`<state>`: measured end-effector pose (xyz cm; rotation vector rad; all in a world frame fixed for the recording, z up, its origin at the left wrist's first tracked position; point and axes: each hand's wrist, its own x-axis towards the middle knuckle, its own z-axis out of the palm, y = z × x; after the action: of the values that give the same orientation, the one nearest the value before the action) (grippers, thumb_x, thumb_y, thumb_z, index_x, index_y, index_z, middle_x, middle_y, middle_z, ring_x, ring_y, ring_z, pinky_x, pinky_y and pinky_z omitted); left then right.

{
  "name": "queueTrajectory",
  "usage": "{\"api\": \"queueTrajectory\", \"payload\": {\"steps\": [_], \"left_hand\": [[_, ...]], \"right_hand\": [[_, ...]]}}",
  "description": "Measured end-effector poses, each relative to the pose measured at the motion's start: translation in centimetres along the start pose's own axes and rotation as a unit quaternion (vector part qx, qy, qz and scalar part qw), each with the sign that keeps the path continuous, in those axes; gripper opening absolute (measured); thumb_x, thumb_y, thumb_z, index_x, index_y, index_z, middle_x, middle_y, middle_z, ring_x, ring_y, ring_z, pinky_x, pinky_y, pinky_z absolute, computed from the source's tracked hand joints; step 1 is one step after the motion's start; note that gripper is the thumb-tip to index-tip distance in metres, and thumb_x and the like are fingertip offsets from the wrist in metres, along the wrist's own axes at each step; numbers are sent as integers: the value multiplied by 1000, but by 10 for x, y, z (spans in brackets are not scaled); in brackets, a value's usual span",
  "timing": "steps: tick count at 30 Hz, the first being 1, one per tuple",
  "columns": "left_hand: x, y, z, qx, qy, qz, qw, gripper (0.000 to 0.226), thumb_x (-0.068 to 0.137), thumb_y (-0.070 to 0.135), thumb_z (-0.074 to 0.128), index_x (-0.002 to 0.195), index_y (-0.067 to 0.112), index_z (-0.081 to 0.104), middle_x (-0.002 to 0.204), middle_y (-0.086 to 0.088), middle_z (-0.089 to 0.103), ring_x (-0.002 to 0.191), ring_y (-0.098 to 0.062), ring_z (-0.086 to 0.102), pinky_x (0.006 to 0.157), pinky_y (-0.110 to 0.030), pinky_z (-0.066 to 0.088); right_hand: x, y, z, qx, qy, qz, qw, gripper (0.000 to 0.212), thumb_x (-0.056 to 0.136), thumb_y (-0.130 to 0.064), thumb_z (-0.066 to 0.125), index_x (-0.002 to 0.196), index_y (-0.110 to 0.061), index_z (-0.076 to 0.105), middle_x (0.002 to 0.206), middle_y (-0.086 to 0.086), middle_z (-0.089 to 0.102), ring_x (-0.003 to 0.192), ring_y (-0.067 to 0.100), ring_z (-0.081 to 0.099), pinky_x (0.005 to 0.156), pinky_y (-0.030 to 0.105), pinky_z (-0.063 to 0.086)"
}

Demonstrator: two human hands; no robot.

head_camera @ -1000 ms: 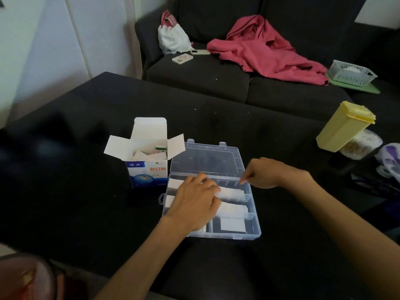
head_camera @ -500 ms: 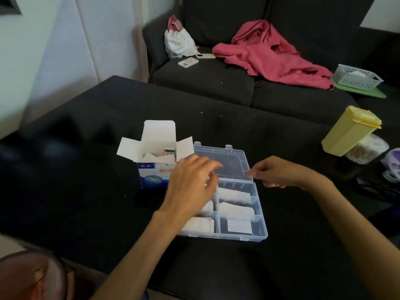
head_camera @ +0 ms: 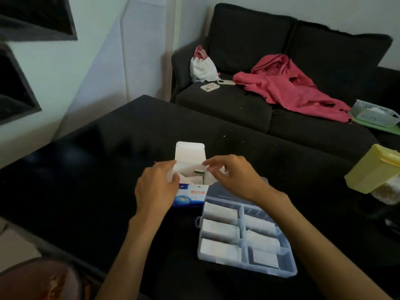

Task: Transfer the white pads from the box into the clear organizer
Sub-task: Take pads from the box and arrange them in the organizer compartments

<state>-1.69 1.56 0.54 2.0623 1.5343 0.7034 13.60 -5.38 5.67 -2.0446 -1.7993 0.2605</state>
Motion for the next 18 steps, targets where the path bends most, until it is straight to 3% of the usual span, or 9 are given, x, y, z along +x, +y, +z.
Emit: {"api": "queueTrajectory", "payload": {"steps": [5, 8, 12, 18], "left_hand": [[13, -14, 1, -180, -54, -58, 980, 30, 90, 29, 57, 119, 34, 59, 118, 7, 62, 107, -12, 57, 87, -32, 48], [19, -20, 0, -266, -85, -92, 956, 33, 81, 25, 54, 111, 34, 65, 109, 8, 67, 102, -13, 62, 90, -40, 51], [22, -24, 1, -289, -108, -111, 945, 40, 89, 7, 48, 123, 25, 59, 119, 4, 61, 110, -16, 57, 94, -41, 50], [26, -26, 7, -310, -102, -108, 939, 34, 92, 12, 49, 122, 23, 60, 120, 4, 62, 107, -14, 58, 89, -34, 51]], "right_hand": [[34, -7, 28, -165, -22, -9, 986, 25, 89, -30, 59, 108, -18, 69, 107, 3, 67, 90, 17, 60, 78, 28, 50], [50, -20, 38, -225, -68, -16, 972, 29, 89, -30, 59, 110, -10, 64, 105, 8, 65, 87, 21, 61, 70, 26, 46], [64, -27, 53, -192, -118, 19, 974, 33, 86, -30, 64, 111, -9, 58, 108, 10, 64, 93, 22, 61, 75, 27, 43], [69, -25, 60, -148, -93, 53, 983, 30, 84, -24, 66, 106, -5, 60, 103, 12, 64, 89, 24, 62, 77, 29, 47]]}}
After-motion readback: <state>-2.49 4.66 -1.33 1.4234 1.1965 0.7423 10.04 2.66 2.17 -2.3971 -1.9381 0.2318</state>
